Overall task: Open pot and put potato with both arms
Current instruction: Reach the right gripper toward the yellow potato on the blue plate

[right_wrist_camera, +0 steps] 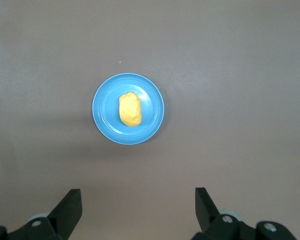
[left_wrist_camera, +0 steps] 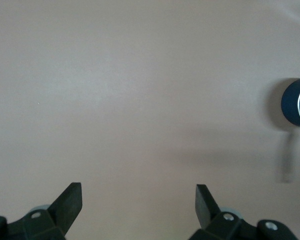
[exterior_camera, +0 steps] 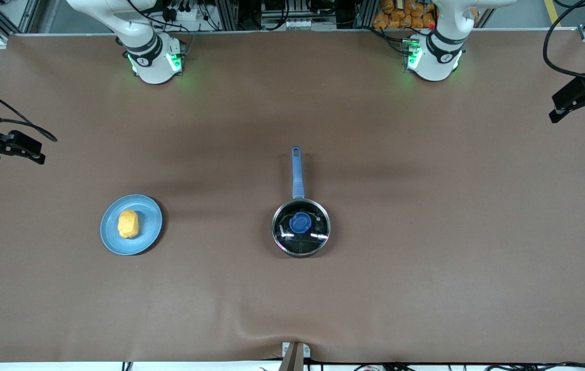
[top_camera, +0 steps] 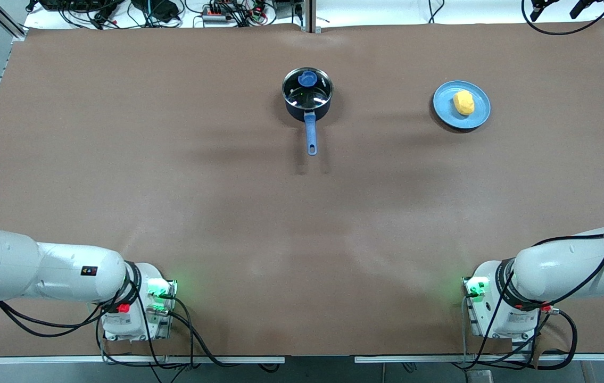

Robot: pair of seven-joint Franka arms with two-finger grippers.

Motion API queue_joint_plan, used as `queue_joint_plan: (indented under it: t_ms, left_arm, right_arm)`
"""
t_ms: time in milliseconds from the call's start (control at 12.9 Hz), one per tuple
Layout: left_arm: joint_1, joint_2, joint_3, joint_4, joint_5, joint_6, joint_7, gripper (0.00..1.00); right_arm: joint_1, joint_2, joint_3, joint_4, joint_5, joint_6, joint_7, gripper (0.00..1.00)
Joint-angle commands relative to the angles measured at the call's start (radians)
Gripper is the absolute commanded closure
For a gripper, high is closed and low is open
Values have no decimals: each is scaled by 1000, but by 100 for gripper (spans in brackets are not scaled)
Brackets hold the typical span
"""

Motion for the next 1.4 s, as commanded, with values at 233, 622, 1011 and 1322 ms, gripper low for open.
queue_joint_plan:
  t_ms: [233,622,1011,1322]
  left_arm:
    - [-5,11,12,-18,16,-2,-37,0]
    - [9,14,11,-17,9,-4,-43,0]
    - [4,20,8,-17,4,-4,-40,0]
    - [-2,21,4,-20,4,-4,-41,0]
  right_arm:
    - [-14,-13,12,-18,7,7,15,0]
    - [-2,43,14,-82,7,133,2,0]
    - [28,246,14,-82,36,254,-2,0]
    - [30,384,14,-84,72,355,-2,0]
